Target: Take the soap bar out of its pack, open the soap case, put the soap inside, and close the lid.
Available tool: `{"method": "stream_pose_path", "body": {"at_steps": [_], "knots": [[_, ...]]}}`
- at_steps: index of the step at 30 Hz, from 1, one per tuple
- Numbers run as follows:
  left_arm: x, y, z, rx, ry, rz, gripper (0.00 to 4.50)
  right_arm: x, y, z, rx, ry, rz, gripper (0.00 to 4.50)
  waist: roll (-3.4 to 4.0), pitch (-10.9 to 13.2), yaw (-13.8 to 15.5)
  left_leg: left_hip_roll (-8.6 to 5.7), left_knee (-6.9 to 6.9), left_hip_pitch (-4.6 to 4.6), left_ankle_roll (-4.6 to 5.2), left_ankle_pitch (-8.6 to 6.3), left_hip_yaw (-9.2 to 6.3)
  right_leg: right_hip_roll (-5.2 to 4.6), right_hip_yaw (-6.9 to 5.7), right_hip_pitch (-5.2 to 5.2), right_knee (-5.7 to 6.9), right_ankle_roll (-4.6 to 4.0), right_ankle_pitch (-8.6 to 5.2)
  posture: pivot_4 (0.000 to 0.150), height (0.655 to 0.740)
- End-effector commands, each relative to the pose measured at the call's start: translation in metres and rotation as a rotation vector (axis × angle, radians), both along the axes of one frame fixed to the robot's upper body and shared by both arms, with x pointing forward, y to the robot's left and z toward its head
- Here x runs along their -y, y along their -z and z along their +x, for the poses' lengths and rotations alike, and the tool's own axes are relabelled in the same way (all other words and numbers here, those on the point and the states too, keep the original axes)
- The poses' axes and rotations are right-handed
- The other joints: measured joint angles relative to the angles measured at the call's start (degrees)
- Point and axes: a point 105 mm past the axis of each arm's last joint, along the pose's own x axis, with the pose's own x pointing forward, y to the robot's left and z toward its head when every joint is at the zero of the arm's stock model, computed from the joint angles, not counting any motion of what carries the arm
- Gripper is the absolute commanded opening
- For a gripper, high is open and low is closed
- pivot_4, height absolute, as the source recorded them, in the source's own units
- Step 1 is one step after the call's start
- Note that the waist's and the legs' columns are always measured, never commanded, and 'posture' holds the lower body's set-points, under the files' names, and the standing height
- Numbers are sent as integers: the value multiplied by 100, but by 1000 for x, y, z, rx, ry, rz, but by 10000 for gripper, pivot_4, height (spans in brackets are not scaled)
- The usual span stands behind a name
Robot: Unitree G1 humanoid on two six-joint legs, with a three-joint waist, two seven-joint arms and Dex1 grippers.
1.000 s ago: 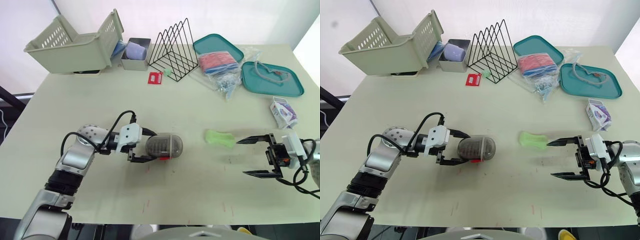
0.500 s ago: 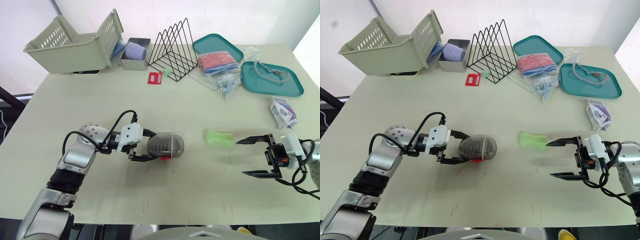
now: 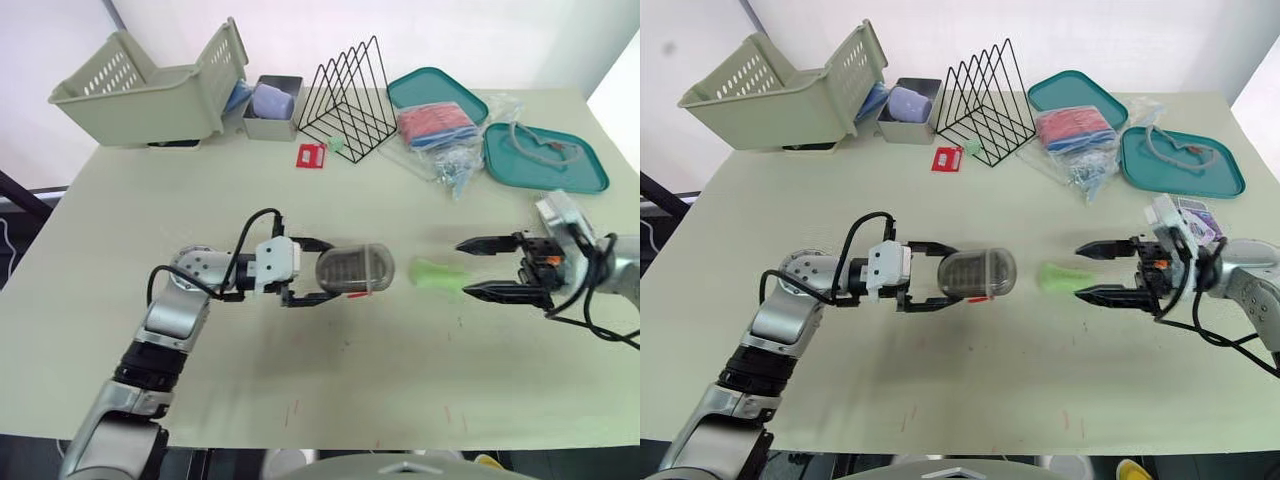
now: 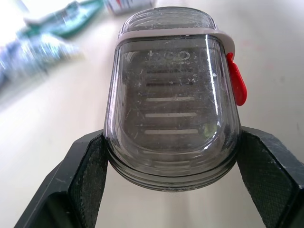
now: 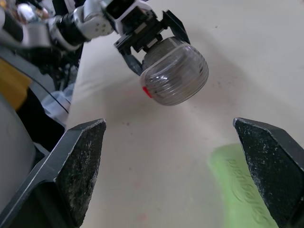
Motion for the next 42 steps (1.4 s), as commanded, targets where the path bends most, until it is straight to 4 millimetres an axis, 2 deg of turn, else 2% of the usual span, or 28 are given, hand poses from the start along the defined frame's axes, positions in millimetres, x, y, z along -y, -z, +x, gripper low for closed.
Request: {"method": "stream_pose_path", "body": {"at_steps": [1,5,10,23,36,37,38,41,42], "knots": [[14,-22,-6,116,16,-74,37826,-17,-6,5,-174,65,27,45000,0,0,-3,-1,1,0,0,0,1,-1,1,0,2,0,0,1500,7400],[21,-21,-8,150,20,-76,37826,-32,-16,11,-283,89,82,45000,-1,0,-15,0,-1,-1,0,0,-3,3,-1,-1,1,0,0,1500,7400],[27,-17,-12,181,31,-61,37826,-46,-24,8,-381,66,109,45000,-1,0,-2,0,-2,-4,1,0,-2,1,-2,-1,-1,0,0,1500,7400],[29,-17,-7,206,21,-47,37826,-41,-9,3,-445,119,4,45000,-1,0,-30,1,-4,-6,1,-1,-3,2,-5,-2,-2,0,0,1500,7400],[32,-20,-7,212,25,-57,37826,-42,-5,16,-459,189,47,45000,-1,0,-31,0,-5,-7,1,-1,-3,2,-5,-2,-4,0,0,1500,7400],[32,-20,-7,212,25,-58,37383,-43,-5,17,-457,191,54,39704,-1,0,-31,0,-5,-6,1,-1,-3,2,-4,-2,-4,0,0,1500,7400],[33,-21,-7,211,25,-59,37383,-43,-6,18,-456,193,59,36910,-1,0,-31,0,-5,-7,1,-1,-3,2,-4,-2,-4,0,0,1500,7400],[33,-21,-7,210,22,-62,37383,-44,-6,19,-453,195,65,21306,-1,0,-32,0,-6,-6,1,-1,-3,2,-4,-3,-4,0,0,1500,7400],[33,-21,-7,210,21,-62,37383,-44,-6,19,-452,195,69,18904,-2,-1,-32,1,-7,-6,1,-1,-3,2,-5,-3,-4,0,0,1500,7400]]}}
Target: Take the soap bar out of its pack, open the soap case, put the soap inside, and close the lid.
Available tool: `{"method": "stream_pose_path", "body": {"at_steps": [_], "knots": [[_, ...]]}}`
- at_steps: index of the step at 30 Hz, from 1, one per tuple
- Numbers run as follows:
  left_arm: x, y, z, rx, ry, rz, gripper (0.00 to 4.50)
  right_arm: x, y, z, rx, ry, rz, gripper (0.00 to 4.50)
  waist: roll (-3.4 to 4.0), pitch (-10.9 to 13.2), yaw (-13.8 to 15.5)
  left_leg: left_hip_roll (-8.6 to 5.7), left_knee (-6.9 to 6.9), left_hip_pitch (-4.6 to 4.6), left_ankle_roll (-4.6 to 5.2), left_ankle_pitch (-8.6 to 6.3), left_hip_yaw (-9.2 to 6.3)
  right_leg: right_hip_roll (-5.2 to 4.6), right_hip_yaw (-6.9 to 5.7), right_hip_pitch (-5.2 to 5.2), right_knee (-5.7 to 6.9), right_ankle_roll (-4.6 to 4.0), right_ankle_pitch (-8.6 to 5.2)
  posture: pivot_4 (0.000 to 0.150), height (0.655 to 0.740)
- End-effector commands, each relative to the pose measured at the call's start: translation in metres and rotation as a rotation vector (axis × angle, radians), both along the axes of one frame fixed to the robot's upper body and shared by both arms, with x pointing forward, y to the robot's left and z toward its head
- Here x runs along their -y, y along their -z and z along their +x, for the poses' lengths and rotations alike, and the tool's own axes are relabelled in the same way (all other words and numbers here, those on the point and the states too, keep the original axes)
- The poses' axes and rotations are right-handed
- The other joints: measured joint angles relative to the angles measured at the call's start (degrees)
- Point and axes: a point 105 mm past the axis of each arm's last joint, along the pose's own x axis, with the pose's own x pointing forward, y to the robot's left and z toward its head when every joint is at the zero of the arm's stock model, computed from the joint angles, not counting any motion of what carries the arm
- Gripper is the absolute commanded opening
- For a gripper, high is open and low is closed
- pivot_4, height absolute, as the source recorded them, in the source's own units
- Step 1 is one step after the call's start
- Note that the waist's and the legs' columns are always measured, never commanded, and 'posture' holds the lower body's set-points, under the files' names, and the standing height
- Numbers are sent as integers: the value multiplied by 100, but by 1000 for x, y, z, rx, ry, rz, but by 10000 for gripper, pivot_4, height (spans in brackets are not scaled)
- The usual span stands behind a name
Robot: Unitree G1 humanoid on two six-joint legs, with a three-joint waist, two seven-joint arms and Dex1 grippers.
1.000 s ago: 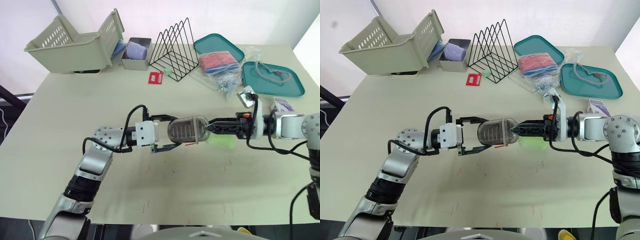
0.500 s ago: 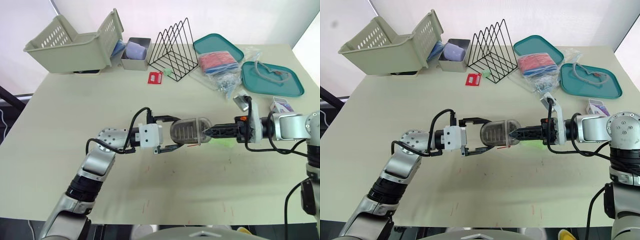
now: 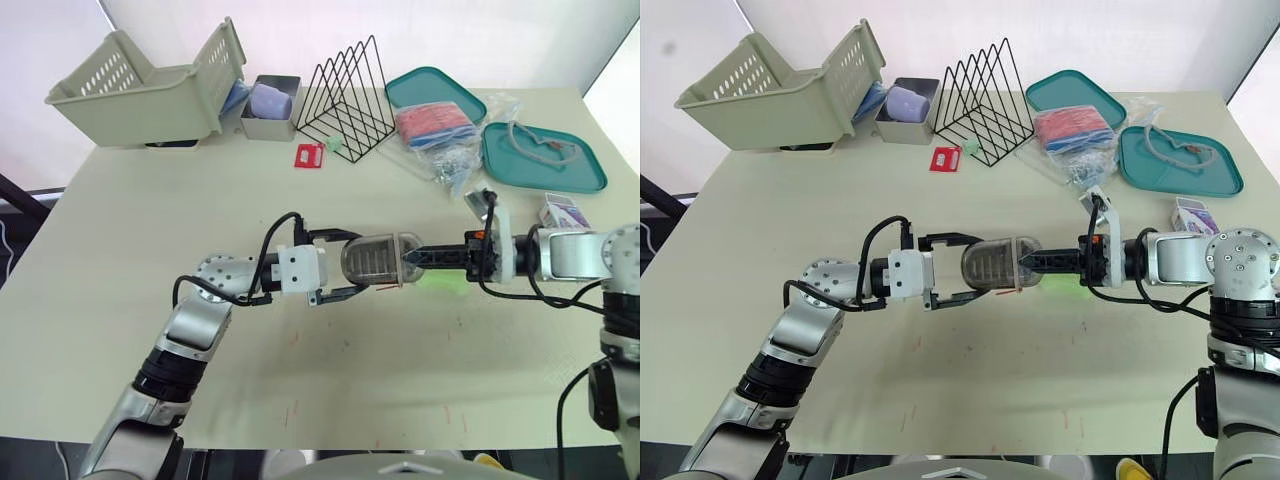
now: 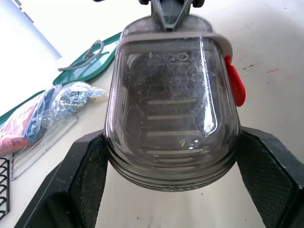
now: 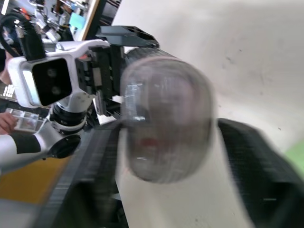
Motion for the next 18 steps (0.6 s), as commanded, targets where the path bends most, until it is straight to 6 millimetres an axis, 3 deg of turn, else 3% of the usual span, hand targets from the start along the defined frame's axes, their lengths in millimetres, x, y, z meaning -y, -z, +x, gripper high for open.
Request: {"method": "stream_pose_path", "body": {"at_steps": [1,18], "knots": [[9,-14,-6,52,44,-37,37383,2,-8,4,46,22,2,18831,0,0,0,0,0,0,0,0,0,0,0,0,-1,0,0,1500,7400],[-4,-6,-1,19,1,-17,37383,3,-23,-6,43,-64,130,18831,0,0,0,0,-1,-1,0,0,1,0,0,0,-2,0,0,1500,7400]]}}
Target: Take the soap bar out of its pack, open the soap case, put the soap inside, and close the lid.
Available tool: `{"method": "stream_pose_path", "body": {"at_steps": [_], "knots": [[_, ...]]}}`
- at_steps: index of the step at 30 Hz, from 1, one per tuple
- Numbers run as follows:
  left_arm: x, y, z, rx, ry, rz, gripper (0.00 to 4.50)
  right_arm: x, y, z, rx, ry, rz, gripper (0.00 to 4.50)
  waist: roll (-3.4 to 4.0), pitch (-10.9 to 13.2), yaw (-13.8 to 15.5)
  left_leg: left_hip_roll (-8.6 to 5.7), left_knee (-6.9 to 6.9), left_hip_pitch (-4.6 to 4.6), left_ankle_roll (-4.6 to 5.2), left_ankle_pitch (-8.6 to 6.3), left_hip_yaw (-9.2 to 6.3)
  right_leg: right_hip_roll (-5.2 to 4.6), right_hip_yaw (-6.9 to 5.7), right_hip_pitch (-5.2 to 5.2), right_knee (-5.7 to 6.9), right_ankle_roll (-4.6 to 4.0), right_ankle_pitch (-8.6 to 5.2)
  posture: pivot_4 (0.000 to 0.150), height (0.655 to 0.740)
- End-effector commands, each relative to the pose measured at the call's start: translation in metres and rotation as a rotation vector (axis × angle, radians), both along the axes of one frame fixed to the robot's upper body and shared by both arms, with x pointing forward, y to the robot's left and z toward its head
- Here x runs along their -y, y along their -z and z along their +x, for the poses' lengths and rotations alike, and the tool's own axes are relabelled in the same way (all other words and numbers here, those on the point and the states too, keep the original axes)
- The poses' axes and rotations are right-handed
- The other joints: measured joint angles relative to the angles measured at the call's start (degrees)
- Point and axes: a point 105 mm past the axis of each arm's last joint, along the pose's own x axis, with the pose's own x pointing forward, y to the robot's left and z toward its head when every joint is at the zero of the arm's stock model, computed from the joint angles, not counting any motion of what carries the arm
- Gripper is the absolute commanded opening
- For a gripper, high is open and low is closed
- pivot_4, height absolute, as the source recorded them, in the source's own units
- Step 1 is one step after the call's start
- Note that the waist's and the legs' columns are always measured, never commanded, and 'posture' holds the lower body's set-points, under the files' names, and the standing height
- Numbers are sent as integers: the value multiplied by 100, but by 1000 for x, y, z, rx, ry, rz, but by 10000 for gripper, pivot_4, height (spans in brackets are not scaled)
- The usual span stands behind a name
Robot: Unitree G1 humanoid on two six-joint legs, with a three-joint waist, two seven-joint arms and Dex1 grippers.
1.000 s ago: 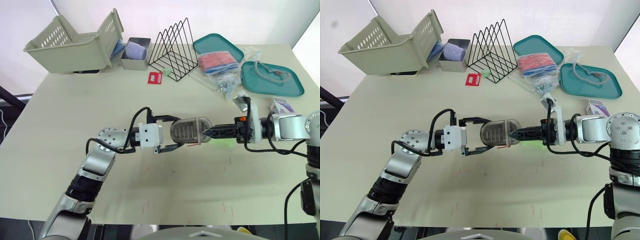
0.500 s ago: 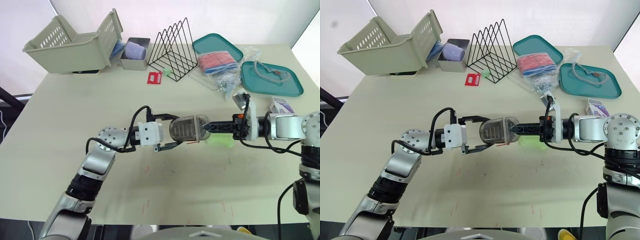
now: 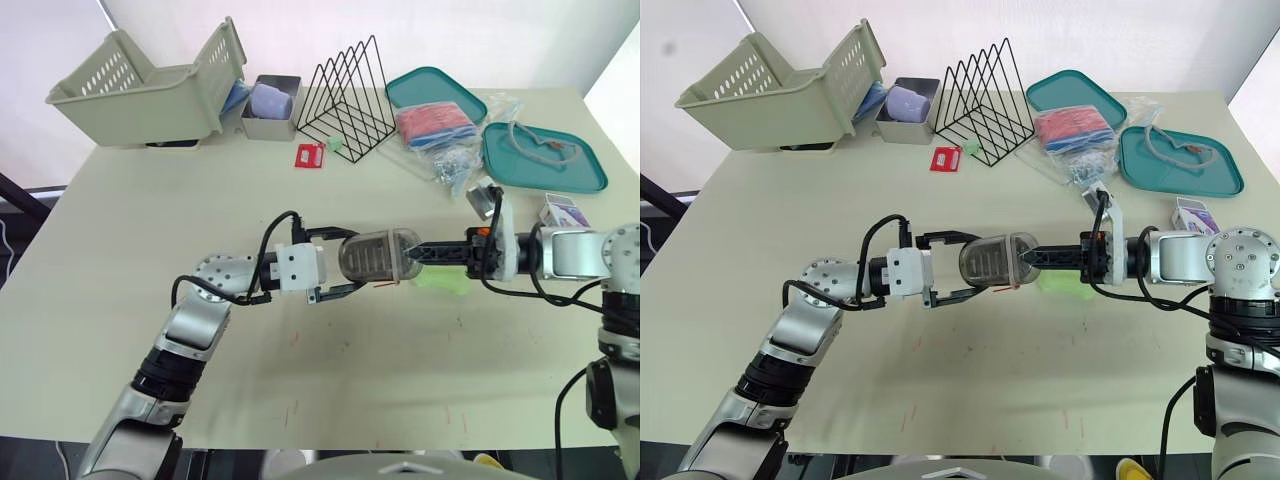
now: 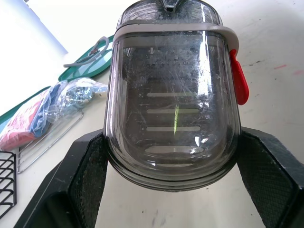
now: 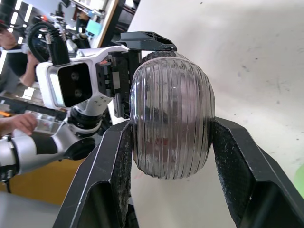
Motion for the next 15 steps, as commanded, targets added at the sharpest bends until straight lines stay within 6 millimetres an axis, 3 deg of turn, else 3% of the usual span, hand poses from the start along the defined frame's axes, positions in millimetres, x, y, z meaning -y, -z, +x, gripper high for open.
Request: {"method": "stream_pose_path", "body": {"at_steps": [1,15], "knots": [[-4,-3,0,5,-2,0,37383,3,-20,-5,56,-34,78,18831,0,0,0,0,0,0,0,0,0,0,0,0,0,0,0,1500,7400],[-4,-1,1,-7,-1,7,37383,10,-23,-10,33,-58,121,18831,0,0,1,0,-2,0,0,0,0,0,0,0,-1,0,0,1500,7400]]}}
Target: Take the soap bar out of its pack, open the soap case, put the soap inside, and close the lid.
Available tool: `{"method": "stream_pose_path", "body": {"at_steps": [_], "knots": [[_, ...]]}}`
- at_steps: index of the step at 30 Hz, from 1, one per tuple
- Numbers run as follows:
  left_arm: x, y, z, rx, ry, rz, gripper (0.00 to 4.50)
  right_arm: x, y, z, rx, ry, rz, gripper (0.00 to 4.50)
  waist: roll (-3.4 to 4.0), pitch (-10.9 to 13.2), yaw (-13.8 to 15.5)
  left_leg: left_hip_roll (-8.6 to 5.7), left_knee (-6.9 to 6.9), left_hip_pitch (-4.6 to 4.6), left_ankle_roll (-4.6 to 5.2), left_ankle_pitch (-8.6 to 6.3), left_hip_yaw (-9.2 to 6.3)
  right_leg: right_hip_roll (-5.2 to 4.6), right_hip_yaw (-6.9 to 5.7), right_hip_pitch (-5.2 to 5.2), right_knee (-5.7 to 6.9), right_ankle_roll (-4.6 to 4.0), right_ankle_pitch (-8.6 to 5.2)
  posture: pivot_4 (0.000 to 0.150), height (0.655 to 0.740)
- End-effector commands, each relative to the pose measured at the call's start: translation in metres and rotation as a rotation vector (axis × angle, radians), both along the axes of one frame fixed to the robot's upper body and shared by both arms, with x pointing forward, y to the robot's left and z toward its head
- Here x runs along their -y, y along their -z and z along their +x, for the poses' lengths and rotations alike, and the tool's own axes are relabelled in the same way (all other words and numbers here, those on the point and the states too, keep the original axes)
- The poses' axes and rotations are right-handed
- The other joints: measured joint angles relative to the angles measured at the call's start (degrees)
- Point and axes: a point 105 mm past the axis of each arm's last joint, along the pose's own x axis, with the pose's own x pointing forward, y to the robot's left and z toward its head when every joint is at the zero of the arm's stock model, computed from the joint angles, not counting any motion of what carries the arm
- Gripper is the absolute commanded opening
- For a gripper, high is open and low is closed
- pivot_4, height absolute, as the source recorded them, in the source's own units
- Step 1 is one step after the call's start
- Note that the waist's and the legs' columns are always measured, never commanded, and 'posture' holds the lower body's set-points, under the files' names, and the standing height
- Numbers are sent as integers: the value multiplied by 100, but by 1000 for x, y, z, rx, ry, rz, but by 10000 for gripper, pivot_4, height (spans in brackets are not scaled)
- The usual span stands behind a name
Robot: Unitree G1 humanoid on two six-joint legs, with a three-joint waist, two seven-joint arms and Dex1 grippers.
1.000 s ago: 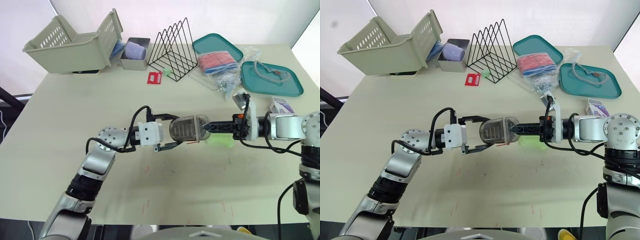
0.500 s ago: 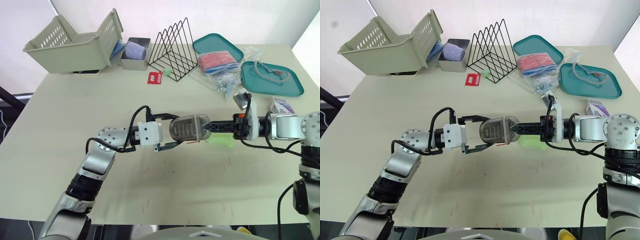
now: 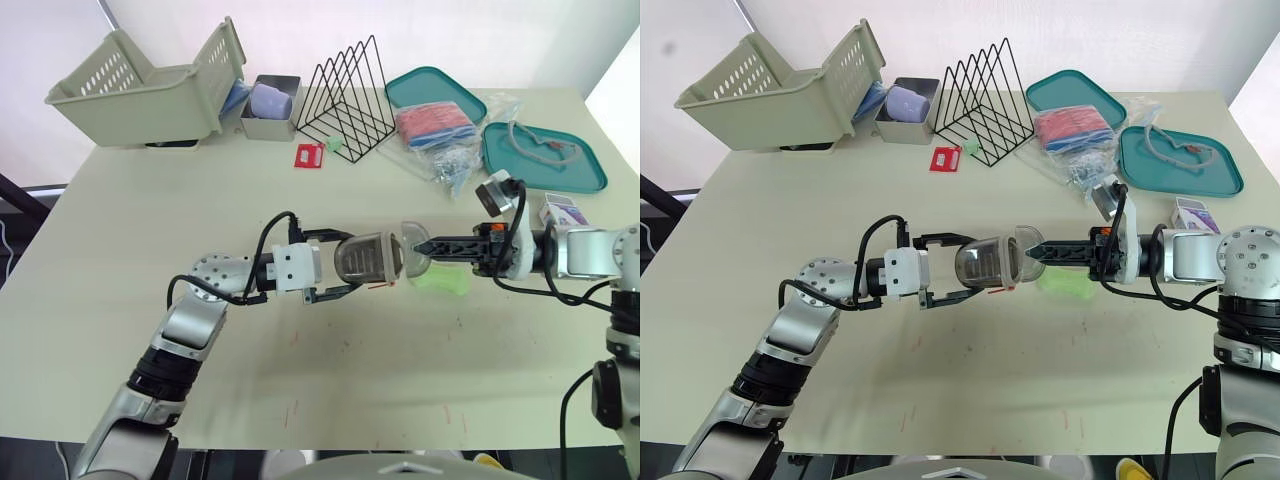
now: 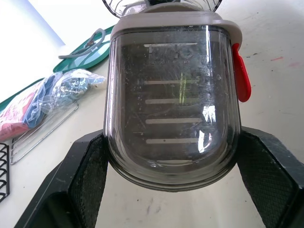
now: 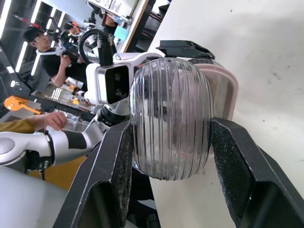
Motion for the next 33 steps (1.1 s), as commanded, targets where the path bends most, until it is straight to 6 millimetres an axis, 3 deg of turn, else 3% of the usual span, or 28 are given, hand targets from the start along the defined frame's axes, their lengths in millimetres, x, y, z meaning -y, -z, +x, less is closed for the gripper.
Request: {"method": "stream_pose_path", "body": {"at_steps": [1,7,16,23,33], "knots": [[2,-7,-2,25,12,-11,37383,6,-10,-3,27,-3,24,18831,0,0,0,0,0,0,0,0,0,0,0,0,0,0,0,1500,7400],[2,-6,-2,18,12,-13,37383,28,-7,3,24,89,-35,18831,0,0,11,-1,0,-2,0,0,0,-1,0,0,-2,0,0,1500,7400],[-1,-4,-3,-1,1,-10,37383,109,8,27,65,450,-314,18831,-1,0,11,-1,-2,0,0,0,2,-1,1,0,-4,0,0,1500,7400],[-1,-2,-4,-7,1,-5,37383,154,23,44,90,695,-557,18831,0,1,-9,0,-4,3,0,0,4,1,5,-1,-3,0,0,1500,7400],[1,-1,-2,-5,1,-2,37383,151,32,75,50,860,-586,18831,-1,0,-7,-1,-6,2,0,0,9,0,11,-3,-3,0,0,1500,7400]]}}
